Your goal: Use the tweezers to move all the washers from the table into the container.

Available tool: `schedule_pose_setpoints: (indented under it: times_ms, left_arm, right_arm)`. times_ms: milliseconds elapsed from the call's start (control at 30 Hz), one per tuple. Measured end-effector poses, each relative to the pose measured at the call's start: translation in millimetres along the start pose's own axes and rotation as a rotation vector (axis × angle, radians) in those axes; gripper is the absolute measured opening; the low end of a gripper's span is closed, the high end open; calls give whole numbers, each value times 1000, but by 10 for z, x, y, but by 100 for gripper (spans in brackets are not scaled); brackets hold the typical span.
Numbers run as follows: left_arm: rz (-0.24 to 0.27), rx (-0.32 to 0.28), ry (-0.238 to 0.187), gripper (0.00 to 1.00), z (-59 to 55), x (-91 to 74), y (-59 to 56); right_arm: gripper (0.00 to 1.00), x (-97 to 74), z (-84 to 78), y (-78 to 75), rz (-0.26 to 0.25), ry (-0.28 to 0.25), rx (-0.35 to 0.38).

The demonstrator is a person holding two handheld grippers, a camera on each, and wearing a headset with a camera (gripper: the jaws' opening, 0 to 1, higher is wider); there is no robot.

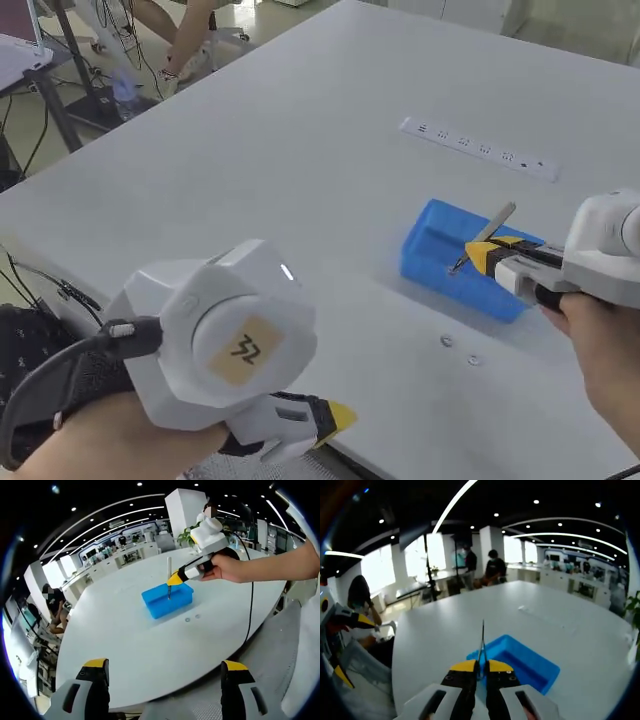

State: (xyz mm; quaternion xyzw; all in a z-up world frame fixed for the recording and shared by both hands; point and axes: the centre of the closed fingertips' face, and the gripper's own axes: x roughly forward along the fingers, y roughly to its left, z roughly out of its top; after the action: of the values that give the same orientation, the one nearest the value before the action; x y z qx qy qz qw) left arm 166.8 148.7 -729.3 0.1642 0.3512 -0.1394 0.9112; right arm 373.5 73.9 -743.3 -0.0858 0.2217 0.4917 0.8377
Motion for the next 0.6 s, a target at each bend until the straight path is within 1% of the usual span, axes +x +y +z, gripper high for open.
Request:
schedule_pose_setpoints:
  times_ms: [133,233,300,400,467,533,600]
  left_arm:
    - [-1,2,5,95,-5,6,-6]
    - [-1,4,10,95,-12,8,-6]
    - [0,4,13,95,-19,10,-2]
    - [2,2,17,95,-35,15,15]
    - [2,0,19,95,-37,19,12]
    - [0,1,22,94,-41,28,12]
    - [-3,0,23,94,-42,35,11]
  right_arm:
    - [2,55,28,-109,-27,-4,-1]
    - [2,123,8,-150,-41,2,-2]
    - [2,190,-24,-215,-50,11,0]
    - [3,249,-72,-238,-60,31,-5]
    - [3,309,-139,-275,-65,47,-9]
    - [3,338,-186,-326,-68,61,-8]
    - [3,346,-223,-327,-74,73,-11]
